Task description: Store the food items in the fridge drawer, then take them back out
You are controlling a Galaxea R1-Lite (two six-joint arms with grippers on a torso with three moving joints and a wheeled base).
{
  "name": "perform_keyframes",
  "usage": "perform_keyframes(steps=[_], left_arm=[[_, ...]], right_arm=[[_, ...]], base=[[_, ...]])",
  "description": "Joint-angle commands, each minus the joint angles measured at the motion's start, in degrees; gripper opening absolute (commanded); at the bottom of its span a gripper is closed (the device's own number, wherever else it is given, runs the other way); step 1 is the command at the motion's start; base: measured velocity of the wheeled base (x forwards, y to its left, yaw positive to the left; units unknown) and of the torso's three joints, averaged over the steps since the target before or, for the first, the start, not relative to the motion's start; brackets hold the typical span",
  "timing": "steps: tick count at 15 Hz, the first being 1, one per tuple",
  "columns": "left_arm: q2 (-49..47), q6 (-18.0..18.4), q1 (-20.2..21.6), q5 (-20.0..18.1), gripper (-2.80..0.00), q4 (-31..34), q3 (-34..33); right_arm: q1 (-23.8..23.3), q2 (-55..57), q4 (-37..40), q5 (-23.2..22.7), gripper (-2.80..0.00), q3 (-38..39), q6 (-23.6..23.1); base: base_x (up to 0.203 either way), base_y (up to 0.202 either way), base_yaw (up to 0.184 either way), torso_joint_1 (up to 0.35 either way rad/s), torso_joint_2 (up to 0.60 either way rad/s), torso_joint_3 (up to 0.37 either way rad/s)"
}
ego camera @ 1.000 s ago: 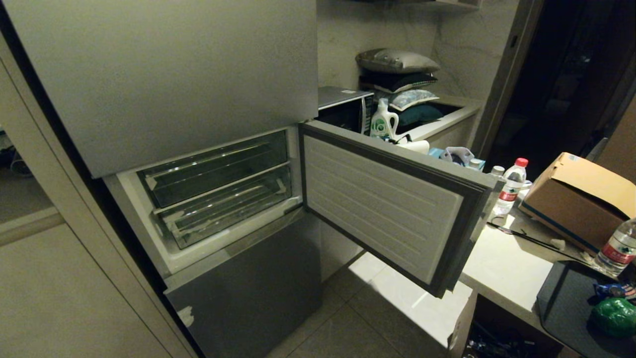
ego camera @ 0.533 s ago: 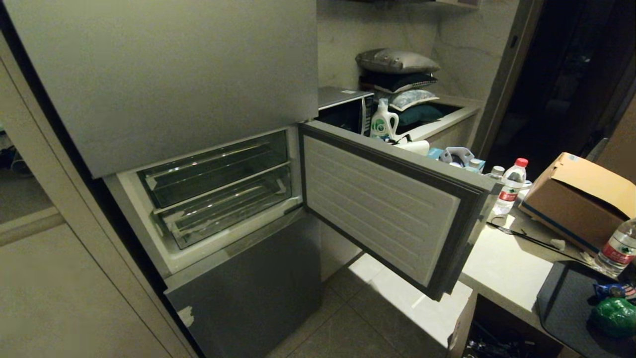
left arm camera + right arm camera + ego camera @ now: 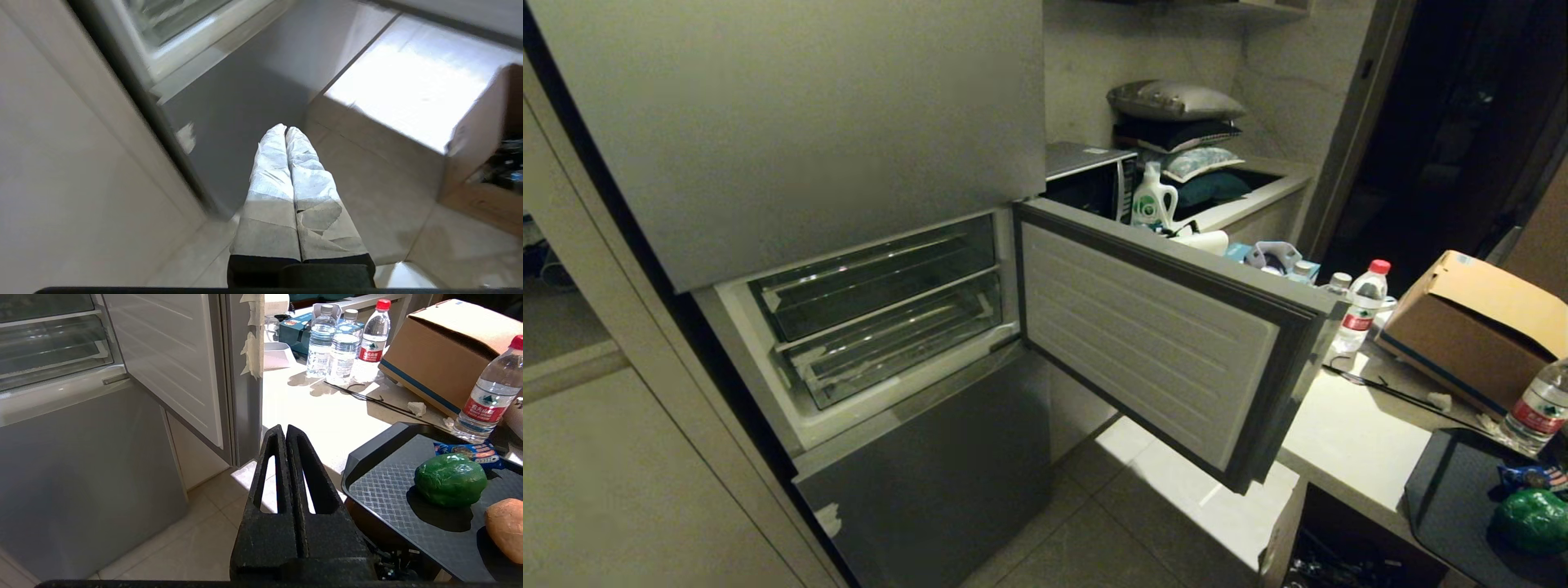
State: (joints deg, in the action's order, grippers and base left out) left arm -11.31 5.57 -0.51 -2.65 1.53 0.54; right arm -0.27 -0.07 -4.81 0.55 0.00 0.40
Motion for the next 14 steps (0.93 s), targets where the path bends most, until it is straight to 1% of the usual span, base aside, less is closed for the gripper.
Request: perform_keyframes(steps=[1, 2, 3, 4, 5, 7, 9, 14], left_arm=[[6.9, 0.2, -0.4, -0.1, -2.8, 0.8, 0.2], [10.4, 0.2, -0.2, 0.0, -2.8, 0.4, 0.1], [11.7, -0.5, -0.1, 0.5, -2.8, -0.3, -0.2], [11.5, -4.6, 0.0, 1.9, -2.8, -1.2, -0.4], [11.2, -6.4, 0.1, 2.7, -2.8, -1.7, -0.5], [11.2, -6.2, 0.1, 2.9, -2.8, -1.8, -0.5], [11.2, -6.2, 0.1, 2.9, -2.8, -1.8, -0.5], [11.1, -6.2, 0.1, 2.9, -2.8, -1.8, -0.5]], right_arm=[[0.0, 0.0, 0.0, 0.0, -2.8, 1.8, 0.2], [0.0, 0.0, 0.0, 0.1, -2.8, 1.8, 0.1], [0.0, 0.0, 0.0, 0.1, -2.8, 1.8, 0.2], [0.0, 0.0, 0.0, 0.1, -2.8, 1.8, 0.3], [0.0, 0.0, 0.0, 0.1, -2.8, 1.8, 0.2], [0.0, 0.0, 0.0, 0.2, -2.8, 1.8, 0.3], [0.0, 0.0, -0.1, 0.1, -2.8, 1.8, 0.4], [0.0, 0.0, -0.1, 0.2, -2.8, 1.8, 0.4]], base=[[0.0, 0.0, 0.0, 0.0, 0.0, 0.0], [0.0, 0.0, 0.0, 0.0, 0.0, 0.0], [0.0, 0.0, 0.0, 0.0, 0.0, 0.0], [0.0, 0.0, 0.0, 0.0, 0.0, 0.0], [0.0, 0.0, 0.0, 0.0, 0.0, 0.0], [0.0, 0.0, 0.0, 0.0, 0.0, 0.0], [-0.008, 0.005, 0.082, 0.006, 0.0, 0.006], [0.001, -0.009, 0.175, 0.001, 0.0, 0.004]])
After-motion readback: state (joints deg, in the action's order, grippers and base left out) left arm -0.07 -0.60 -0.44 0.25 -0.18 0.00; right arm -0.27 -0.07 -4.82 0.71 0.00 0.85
